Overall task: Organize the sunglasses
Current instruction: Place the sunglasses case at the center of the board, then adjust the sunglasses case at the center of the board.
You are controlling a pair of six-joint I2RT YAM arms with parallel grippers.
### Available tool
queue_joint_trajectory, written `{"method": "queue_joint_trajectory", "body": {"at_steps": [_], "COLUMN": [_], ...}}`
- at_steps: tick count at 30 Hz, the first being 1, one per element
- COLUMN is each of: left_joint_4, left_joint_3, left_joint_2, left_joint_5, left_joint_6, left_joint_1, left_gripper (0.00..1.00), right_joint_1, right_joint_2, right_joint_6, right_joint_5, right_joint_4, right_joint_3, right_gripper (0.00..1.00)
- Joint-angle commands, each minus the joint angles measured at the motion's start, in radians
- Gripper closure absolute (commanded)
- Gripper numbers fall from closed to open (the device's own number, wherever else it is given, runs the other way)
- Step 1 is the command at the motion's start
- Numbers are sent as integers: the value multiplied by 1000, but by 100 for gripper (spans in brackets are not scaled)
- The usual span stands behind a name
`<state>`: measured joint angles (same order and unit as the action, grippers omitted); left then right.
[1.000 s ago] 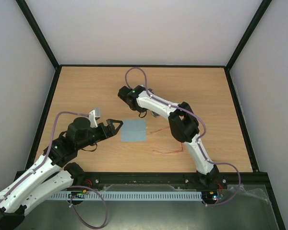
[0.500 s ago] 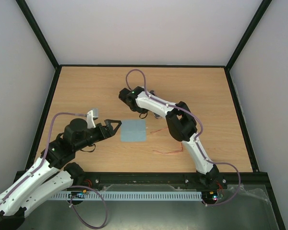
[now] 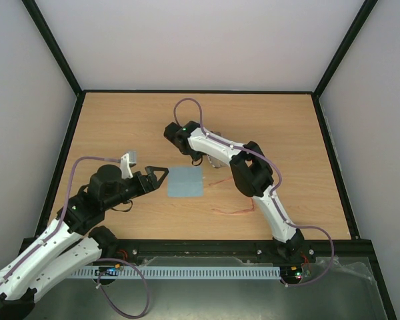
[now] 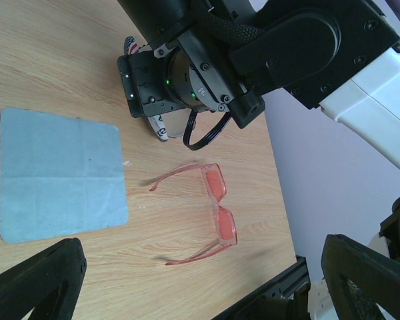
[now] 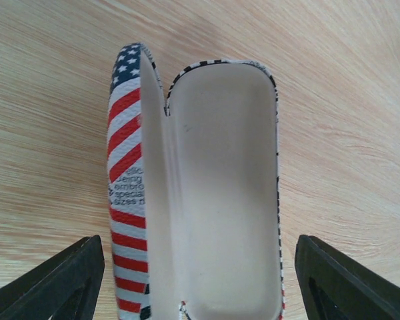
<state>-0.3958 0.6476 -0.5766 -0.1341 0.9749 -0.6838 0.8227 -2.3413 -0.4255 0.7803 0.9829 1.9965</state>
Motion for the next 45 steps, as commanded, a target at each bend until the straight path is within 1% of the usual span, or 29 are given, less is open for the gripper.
{"method": "queue_joint_trajectory", "body": {"at_steps": [1,5,8,10,13,16,19,21,23,26,27,30,32,36,41,45], "left_joint_4": [-19,-25,-28,-30,-35,-39,-37,-35,-34,-34,-35,-34,-32,-28,-15,-12], "left_joint_3": [13,18,23,24,26,28,27,28,28,26,22,14,8,3,0,-1], "left_joint_2": [-8,-14,-19,-21,-20,-19,-25,-32,-34,-36,-37,-34,-31,-36,-47,-55], "left_joint_5": [-9,-3,-1,0,3,7,8,4,2,-1,-2,-5,-5,-8,-13,-16], "left_joint_6": [-16,-17,-17,-16,-14,-10,-11,-12,-12,-14,-13,-8,-5,-3,-3,-2], "left_joint_1": [6,6,7,7,7,7,7,7,7,7,7,7,7,7,7,7], "left_gripper": [0,1,0,1,1,1,0,1,1,1,0,1,1,1,1,1], "right_joint_1": [5,4,-6,-25,-87,-161,-232,-269,-280,-281,-281,-281,-281,-281,-275,-222], "right_joint_2": [43,93,161,212,297,384,443,488,526,549,555,584,597,621,631,666], "right_joint_6": [12,28,39,44,40,40,43,44,42,33,30,21,14,9,6,0], "right_joint_5": [-35,-105,-202,-261,-348,-392,-423,-449,-477,-492,-495,-521,-537,-573,-611,-604], "right_joint_4": [-3,-45,-84,-97,-117,-153,-187,-225,-270,-303,-312,-350,-361,-388,-413,-420], "right_joint_3": [-27,-40,-36,-34,-64,-151,-266,-357,-455,-553,-593,-680,-718,-778,-818,-813], "right_gripper": [20,18,18,18,19,25,37,42,44,47,52,60,65,69,78,78]}}
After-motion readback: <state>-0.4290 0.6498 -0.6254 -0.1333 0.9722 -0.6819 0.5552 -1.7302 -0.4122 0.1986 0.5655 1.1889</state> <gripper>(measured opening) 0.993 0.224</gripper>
